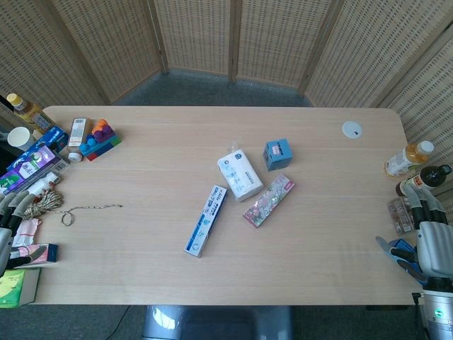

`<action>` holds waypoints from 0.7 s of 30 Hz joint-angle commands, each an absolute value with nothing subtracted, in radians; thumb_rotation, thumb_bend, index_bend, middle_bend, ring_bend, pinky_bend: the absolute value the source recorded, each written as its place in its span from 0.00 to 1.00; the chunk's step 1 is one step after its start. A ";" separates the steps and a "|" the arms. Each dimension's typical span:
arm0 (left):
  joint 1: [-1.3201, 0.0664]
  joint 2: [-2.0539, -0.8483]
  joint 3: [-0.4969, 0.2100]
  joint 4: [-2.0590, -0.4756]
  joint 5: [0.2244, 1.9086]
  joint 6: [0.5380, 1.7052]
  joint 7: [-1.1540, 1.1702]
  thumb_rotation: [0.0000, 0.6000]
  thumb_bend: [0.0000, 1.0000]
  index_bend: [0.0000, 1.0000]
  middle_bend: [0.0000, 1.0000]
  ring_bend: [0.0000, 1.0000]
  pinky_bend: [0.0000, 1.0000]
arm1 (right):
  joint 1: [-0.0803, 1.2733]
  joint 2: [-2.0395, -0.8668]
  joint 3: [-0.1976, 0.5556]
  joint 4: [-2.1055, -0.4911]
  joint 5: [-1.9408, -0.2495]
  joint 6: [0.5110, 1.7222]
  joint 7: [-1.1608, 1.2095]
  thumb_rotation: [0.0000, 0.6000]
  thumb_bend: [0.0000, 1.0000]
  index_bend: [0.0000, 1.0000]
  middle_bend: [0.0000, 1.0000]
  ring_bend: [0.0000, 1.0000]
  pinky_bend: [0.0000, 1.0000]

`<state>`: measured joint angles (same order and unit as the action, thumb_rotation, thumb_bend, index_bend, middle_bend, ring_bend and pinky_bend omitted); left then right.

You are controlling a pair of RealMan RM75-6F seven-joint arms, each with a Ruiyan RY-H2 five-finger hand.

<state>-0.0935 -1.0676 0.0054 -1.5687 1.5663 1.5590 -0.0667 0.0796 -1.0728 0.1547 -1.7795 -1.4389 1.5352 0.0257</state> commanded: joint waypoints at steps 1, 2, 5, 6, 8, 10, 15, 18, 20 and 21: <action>-0.093 -1.069 0.007 -1.566 1.566 1.553 -0.065 1.00 0.06 0.07 0.00 0.00 0.00 | 0.078 -1.071 0.153 -1.781 -1.442 1.537 0.026 1.00 0.00 0.00 0.00 0.00 0.00; -0.093 -1.071 0.008 -1.565 1.567 1.549 -0.062 1.00 0.06 0.07 0.00 0.00 0.00 | 0.078 -1.070 0.152 -1.782 -1.443 1.537 0.028 1.00 0.00 0.00 0.00 0.00 0.00; -0.096 -1.079 0.010 -1.561 1.575 1.541 -0.047 1.00 0.06 0.07 0.00 0.00 0.00 | 0.077 -1.068 0.151 -1.784 -1.445 1.538 0.031 1.00 0.00 0.00 0.00 0.00 0.00; -0.098 -1.083 0.012 -1.558 1.583 1.539 -0.045 1.00 0.06 0.07 0.00 0.00 0.00 | 0.076 -1.066 0.152 -1.786 -1.446 1.539 0.036 1.00 0.00 0.00 0.00 0.00 0.00; -0.109 -1.092 0.016 -1.541 1.611 1.535 -0.043 1.00 0.07 0.07 0.00 0.00 0.00 | 0.075 -1.063 0.154 -1.788 -1.447 1.543 0.040 1.00 0.00 0.00 0.00 0.00 0.00; -0.139 -1.105 0.020 -1.497 1.671 1.526 -0.036 1.00 0.06 0.07 0.00 0.00 0.00 | 0.075 -1.062 0.155 -1.789 -1.447 1.544 0.043 1.00 0.00 0.00 0.00 0.00 0.00; -0.288 -1.128 0.005 -1.368 1.871 1.483 0.007 1.00 0.06 0.01 0.00 0.00 0.00 | 0.076 -1.059 0.158 -1.791 -1.440 1.540 0.049 1.00 0.00 0.00 0.00 0.00 0.00; -0.383 -1.122 -0.003 -1.349 1.959 1.420 0.067 1.00 0.07 0.00 0.00 0.00 0.00 | 0.075 -1.056 0.159 -1.795 -1.440 1.544 0.052 1.00 0.00 0.00 0.00 0.00 0.00; -0.455 -1.122 -0.001 -1.359 2.007 1.342 0.101 1.00 0.06 0.00 0.00 0.00 0.00 | 0.073 -1.055 0.160 -1.798 -1.443 1.549 0.053 1.00 0.00 0.00 0.00 0.00 0.00; -0.493 -1.123 0.000 -1.368 2.026 1.284 0.142 1.00 0.05 0.00 0.00 0.00 0.00 | 0.073 -1.054 0.159 -1.799 -1.444 1.550 0.053 1.00 0.00 0.00 0.00 0.00 0.00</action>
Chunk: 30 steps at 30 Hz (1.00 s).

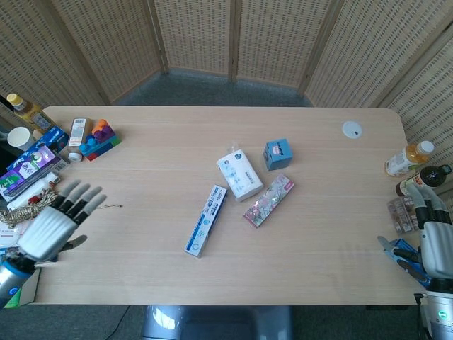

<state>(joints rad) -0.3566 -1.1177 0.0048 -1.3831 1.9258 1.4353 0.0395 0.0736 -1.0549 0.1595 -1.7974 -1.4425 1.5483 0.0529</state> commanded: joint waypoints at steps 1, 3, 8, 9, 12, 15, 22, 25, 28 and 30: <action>-0.520 -1.125 0.000 -1.380 2.038 1.241 0.177 1.00 0.04 0.00 0.00 0.00 0.00 | 0.072 -1.054 0.159 -1.800 -1.445 1.550 0.054 1.00 0.00 0.00 0.00 0.00 0.00; -0.568 -1.139 0.000 -1.407 2.060 1.168 0.232 1.00 0.03 0.00 0.00 0.00 0.00 | 0.072 -1.052 0.158 -1.801 -1.444 1.549 0.056 1.00 0.00 0.00 0.00 0.00 0.00; -0.661 -1.226 -0.005 -1.420 2.086 1.030 0.350 1.00 0.02 0.00 0.00 0.00 0.00 | 0.068 -1.043 0.161 -1.798 -1.438 1.550 0.077 1.00 0.00 0.00 0.00 0.00 0.00; -0.679 -1.250 -0.005 -1.413 2.088 1.003 0.367 1.00 0.02 0.00 0.00 0.00 0.00 | 0.067 -1.040 0.162 -1.797 -1.436 1.550 0.085 1.00 0.00 0.00 0.00 0.00 0.00; -0.723 -1.315 -0.002 -1.381 2.097 0.964 0.388 1.00 0.02 0.00 0.00 0.00 0.00 | 0.064 -1.030 0.167 -1.794 -1.429 1.551 0.111 1.00 0.00 0.00 0.00 0.00 0.00; -0.763 -1.377 -0.002 -1.342 2.096 0.927 0.404 1.00 0.02 0.00 0.00 0.00 0.00 | 0.060 -1.020 0.172 -1.791 -1.421 1.553 0.135 1.00 0.00 0.00 0.00 0.00 0.00; -0.839 -1.503 0.007 -1.271 2.072 0.824 0.451 1.00 0.03 0.00 0.00 0.00 0.00 | 0.058 -1.010 0.176 -1.791 -1.417 1.552 0.160 1.00 0.00 0.00 0.00 0.00 0.00; -0.859 -1.553 0.012 -1.234 2.056 0.797 0.466 1.00 0.03 0.00 0.00 0.00 0.00 | 0.056 -1.006 0.175 -1.792 -1.419 1.552 0.167 1.00 0.00 0.00 0.00 0.00 0.00; -0.873 -1.598 0.019 -1.196 2.040 0.786 0.474 1.00 0.03 0.00 0.00 0.00 0.00 | 0.054 -1.001 0.176 -1.792 -1.417 1.554 0.176 1.00 0.00 0.00 0.00 0.00 0.00; -0.878 -1.629 0.024 -1.168 2.029 0.788 0.473 1.00 0.03 0.00 0.00 0.00 0.00 | 0.052 -0.997 0.177 -1.792 -1.416 1.555 0.184 1.00 0.00 0.00 0.00 0.00 0.00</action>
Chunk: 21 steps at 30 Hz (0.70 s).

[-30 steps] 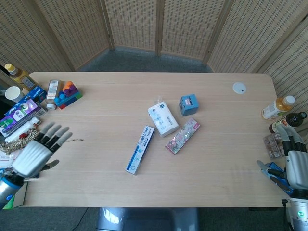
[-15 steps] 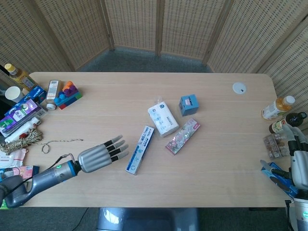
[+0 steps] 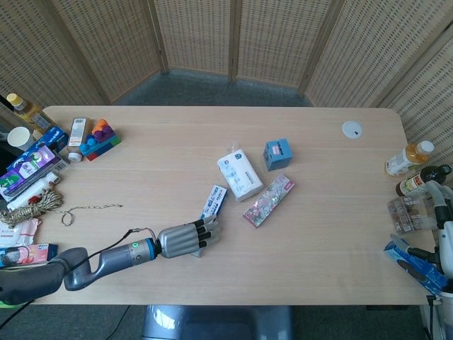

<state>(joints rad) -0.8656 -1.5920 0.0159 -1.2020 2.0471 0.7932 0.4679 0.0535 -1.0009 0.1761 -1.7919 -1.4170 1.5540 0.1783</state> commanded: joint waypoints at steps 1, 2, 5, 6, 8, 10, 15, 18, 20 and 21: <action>-0.881 -1.642 0.027 -1.155 2.025 0.788 0.473 1.00 0.04 0.00 0.00 0.00 0.01 | 0.051 -0.996 0.177 -1.792 -1.417 1.556 0.187 1.00 0.00 0.00 0.00 0.00 0.00; -0.883 -1.655 0.030 -1.141 2.022 0.790 0.474 1.00 0.04 0.00 0.00 0.00 0.02 | 0.050 -0.994 0.177 -1.792 -1.418 1.557 0.190 1.00 0.00 0.00 0.00 0.00 0.00; -0.890 -1.712 0.051 -1.084 2.030 0.840 0.436 1.00 0.06 0.11 0.01 0.02 0.19 | 0.048 -0.990 0.176 -1.794 -1.422 1.558 0.199 1.00 0.00 0.00 0.00 0.00 0.00; -0.889 -1.732 0.055 -1.063 2.031 0.863 0.418 1.00 0.07 0.23 0.10 0.11 0.31 | 0.048 -0.989 0.176 -1.794 -1.423 1.558 0.201 1.00 0.00 0.00 0.00 0.00 0.00; -0.890 -1.772 0.067 -1.012 2.038 0.916 0.380 1.00 0.10 0.47 0.35 0.36 0.48 | 0.048 -0.987 0.176 -1.793 -1.423 1.558 0.204 1.00 0.00 0.00 0.00 0.00 0.00; -0.895 -1.796 0.081 -0.968 2.044 0.942 0.367 1.00 0.13 0.69 0.58 0.57 0.60 | 0.047 -0.985 0.177 -1.793 -1.421 1.559 0.208 1.00 0.00 0.00 0.00 0.00 0.00; -0.894 -1.802 0.098 -0.943 2.027 0.951 0.384 1.00 0.16 0.77 0.68 0.67 0.67 | 0.047 -0.984 0.179 -1.790 -1.420 1.560 0.210 1.00 0.00 0.00 0.00 0.00 0.00; -0.887 -1.786 0.094 -0.966 2.014 0.989 0.387 1.00 0.16 0.77 0.69 0.67 0.68 | 0.046 -0.983 0.177 -1.791 -1.425 1.561 0.210 1.00 0.00 0.00 0.00 0.00 0.00; -0.885 -1.763 0.088 -0.996 2.010 1.022 0.393 1.00 0.16 0.77 0.69 0.67 0.68 | 0.045 -0.982 0.176 -1.793 -1.427 1.562 0.209 1.00 0.00 0.00 0.00 0.00 0.00; -0.883 -1.742 0.082 -1.025 2.009 1.045 0.400 1.00 0.16 0.77 0.69 0.67 0.68 | 0.045 -0.982 0.175 -1.794 -1.428 1.562 0.208 1.00 0.00 0.00 0.00 0.00 0.00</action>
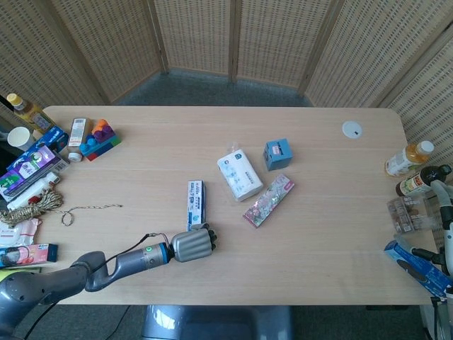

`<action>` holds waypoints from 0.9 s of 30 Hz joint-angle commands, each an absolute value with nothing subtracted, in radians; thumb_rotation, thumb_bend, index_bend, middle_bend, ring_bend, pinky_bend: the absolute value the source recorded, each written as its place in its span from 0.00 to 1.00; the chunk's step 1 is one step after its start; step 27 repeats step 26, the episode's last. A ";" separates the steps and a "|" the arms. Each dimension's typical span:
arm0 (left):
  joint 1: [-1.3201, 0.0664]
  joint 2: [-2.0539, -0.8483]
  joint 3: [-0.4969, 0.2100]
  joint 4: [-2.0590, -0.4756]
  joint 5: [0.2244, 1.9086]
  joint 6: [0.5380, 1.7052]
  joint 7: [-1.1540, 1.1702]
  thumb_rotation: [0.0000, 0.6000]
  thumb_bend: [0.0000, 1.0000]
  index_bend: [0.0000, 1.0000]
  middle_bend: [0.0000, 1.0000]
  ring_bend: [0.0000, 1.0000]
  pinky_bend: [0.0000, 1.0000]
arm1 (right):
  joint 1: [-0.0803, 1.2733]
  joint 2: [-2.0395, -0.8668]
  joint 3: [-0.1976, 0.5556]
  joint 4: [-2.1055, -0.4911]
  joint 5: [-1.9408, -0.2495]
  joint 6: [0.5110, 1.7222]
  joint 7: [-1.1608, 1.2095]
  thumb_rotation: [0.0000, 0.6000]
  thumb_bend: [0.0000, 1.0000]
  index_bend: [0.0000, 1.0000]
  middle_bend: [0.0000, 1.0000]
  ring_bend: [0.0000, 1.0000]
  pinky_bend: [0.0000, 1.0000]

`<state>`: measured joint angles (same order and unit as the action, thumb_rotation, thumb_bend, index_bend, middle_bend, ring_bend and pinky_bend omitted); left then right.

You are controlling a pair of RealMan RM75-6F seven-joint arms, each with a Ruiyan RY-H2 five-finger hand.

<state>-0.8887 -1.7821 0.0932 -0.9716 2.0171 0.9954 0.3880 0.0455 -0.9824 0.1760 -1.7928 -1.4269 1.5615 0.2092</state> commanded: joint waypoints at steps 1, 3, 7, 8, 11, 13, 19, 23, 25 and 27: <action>-0.883 -1.723 0.076 -1.050 2.007 1.062 0.407 1.00 0.16 0.77 0.69 0.67 0.68 | 0.045 -0.982 0.175 -1.795 -1.430 1.562 0.207 1.00 0.00 0.00 0.00 0.00 0.00; -0.881 -1.669 0.061 -1.122 2.003 1.098 0.425 1.00 0.16 0.77 0.69 0.67 0.68 | 0.045 -0.982 0.173 -1.797 -1.433 1.562 0.205 1.00 0.00 0.00 0.00 0.00 0.00; -0.879 -1.545 0.018 -1.275 1.986 1.144 0.480 1.00 0.16 0.77 0.68 0.67 0.68 | 0.044 -0.982 0.170 -1.802 -1.438 1.563 0.202 1.00 0.00 0.00 0.00 0.00 0.00; -0.877 -1.515 0.006 -1.312 1.980 1.153 0.494 1.00 0.16 0.77 0.68 0.67 0.68 | 0.044 -0.982 0.169 -1.803 -1.440 1.564 0.202 1.00 0.00 0.00 0.00 0.00 0.00; -0.870 -1.417 -0.031 -1.429 1.962 1.180 0.534 1.00 0.16 0.77 0.69 0.67 0.68 | 0.044 -0.983 0.166 -1.806 -1.445 1.565 0.194 1.00 0.00 0.00 0.00 0.00 0.00; -0.863 -1.351 -0.055 -1.502 1.952 1.196 0.556 1.00 0.16 0.77 0.69 0.67 0.68 | 0.044 -0.984 0.164 -1.808 -1.447 1.563 0.191 1.00 0.00 0.00 0.00 0.00 0.00; -0.839 -1.193 -0.113 -1.655 1.929 1.245 0.587 1.00 0.16 0.77 0.69 0.67 0.68 | 0.043 -0.987 0.161 -1.814 -1.454 1.567 0.180 1.00 0.00 0.00 0.00 0.00 0.00; -0.822 -1.118 -0.145 -1.716 1.919 1.280 0.585 1.00 0.16 0.77 0.68 0.67 0.68 | 0.043 -0.988 0.161 -1.816 -1.454 1.570 0.176 1.00 0.00 0.00 0.00 0.00 0.00; -0.813 -1.086 -0.157 -1.737 1.916 1.290 0.584 1.00 0.16 0.77 0.68 0.67 0.68 | 0.042 -0.987 0.160 -1.818 -1.456 1.571 0.176 1.00 0.00 0.00 0.00 0.00 0.00; -0.810 -1.076 -0.160 -1.744 1.915 1.293 0.582 1.00 0.16 0.77 0.68 0.67 0.68 | 0.042 -0.987 0.160 -1.818 -1.456 1.571 0.176 1.00 0.00 0.00 0.00 0.00 0.00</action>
